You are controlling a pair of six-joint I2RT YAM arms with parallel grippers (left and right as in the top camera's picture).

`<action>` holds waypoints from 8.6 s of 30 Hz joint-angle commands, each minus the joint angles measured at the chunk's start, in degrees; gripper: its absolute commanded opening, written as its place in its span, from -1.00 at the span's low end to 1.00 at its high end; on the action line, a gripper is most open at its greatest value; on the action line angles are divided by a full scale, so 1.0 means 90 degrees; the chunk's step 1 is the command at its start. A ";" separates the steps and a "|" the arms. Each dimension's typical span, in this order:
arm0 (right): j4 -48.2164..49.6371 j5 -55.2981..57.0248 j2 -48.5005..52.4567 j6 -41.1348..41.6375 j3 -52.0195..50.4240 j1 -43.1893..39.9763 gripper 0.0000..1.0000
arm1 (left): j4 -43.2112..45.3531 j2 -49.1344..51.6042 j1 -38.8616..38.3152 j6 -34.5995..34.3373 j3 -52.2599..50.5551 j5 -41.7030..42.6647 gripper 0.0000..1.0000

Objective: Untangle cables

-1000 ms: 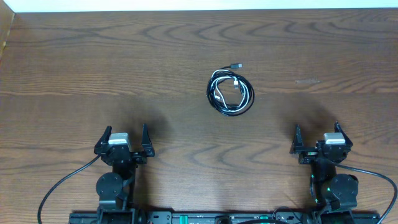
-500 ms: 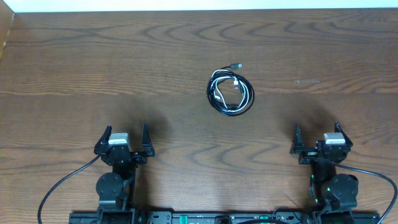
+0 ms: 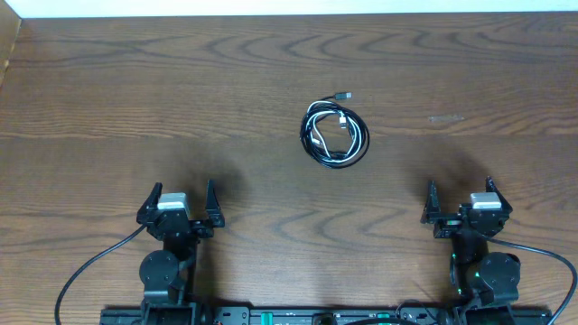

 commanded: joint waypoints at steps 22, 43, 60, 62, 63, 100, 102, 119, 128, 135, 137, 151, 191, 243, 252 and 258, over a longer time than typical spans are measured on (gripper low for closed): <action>-0.0024 -0.0058 -0.0036 -0.0080 -0.0012 -0.0044 0.99 | -0.0299 -0.0034 0.0032 0.0090 -0.0085 -0.0134 0.97; -0.0027 -0.0058 -0.0036 -0.0080 -0.0012 -0.0044 0.99 | -0.0299 -0.0034 0.0032 0.0090 -0.0085 -0.0134 0.96; -0.0027 -0.0058 -0.0036 -0.0080 -0.0012 -0.0044 0.99 | -0.0299 -0.0034 0.0032 0.0090 -0.0085 -0.0134 0.96; -0.0027 -0.0058 -0.0036 -0.0080 -0.0012 -0.0044 0.99 | -0.0299 -0.0034 0.0032 0.0090 -0.0085 -0.0134 0.96; -0.0024 -0.0058 -0.0036 -0.0080 -0.0012 -0.0044 0.99 | -0.0299 -0.0034 0.0032 0.0090 -0.0085 -0.0134 0.96; -0.0024 -0.0058 -0.0036 -0.0080 -0.0012 -0.0044 0.98 | -0.0299 -0.0034 0.0032 0.0090 -0.0085 -0.0134 0.96; -0.0024 -0.0056 -0.0036 -0.0080 -0.0012 -0.0044 0.98 | -0.0299 -0.0034 0.0032 0.0090 -0.0085 -0.0134 0.96; -0.0024 -0.0058 -0.0036 -0.0080 -0.0012 -0.0044 0.99 | -0.0299 -0.0034 0.0032 0.0090 -0.0085 -0.0134 0.96; -0.0024 -0.0058 -0.0034 -0.0080 -0.0012 -0.0044 0.99 | -0.0299 -0.0034 0.0032 0.0092 -0.0085 -0.0138 0.96; -0.0024 -0.0058 -0.0034 -0.0080 -0.0012 -0.0044 0.99 | -0.0257 -0.0034 0.0032 0.0087 -0.0085 -0.0112 0.97; -0.0027 -0.0058 -0.0034 -0.0080 -0.0012 -0.0044 0.99 | -0.0270 -0.0034 0.0032 0.0046 -0.0083 -0.0112 0.96; -0.0027 -0.0058 -0.0034 -0.0080 -0.0012 -0.0044 0.99 | -0.2482 -0.0034 0.0032 -0.0352 0.1535 0.0398 0.96; -0.0027 -0.0058 -0.0034 -0.0080 -0.0012 -0.0044 0.99 | -0.6108 0.4651 0.0027 -0.0177 0.8570 0.0704 0.96; -0.7718 -0.1843 0.5690 -0.0092 1.0462 -0.0044 0.99 | -0.6470 0.4629 0.0027 0.0231 0.8570 0.1370 0.97; -0.7363 -0.1843 0.6649 -0.0984 1.0540 -0.0044 0.98 | -0.6569 0.4792 0.0027 0.0119 0.8570 0.1372 0.96; -0.7499 -0.1962 0.6849 -0.0957 1.0528 -0.0044 0.98 | -0.6594 0.5112 0.0024 0.0039 0.8570 0.1406 0.96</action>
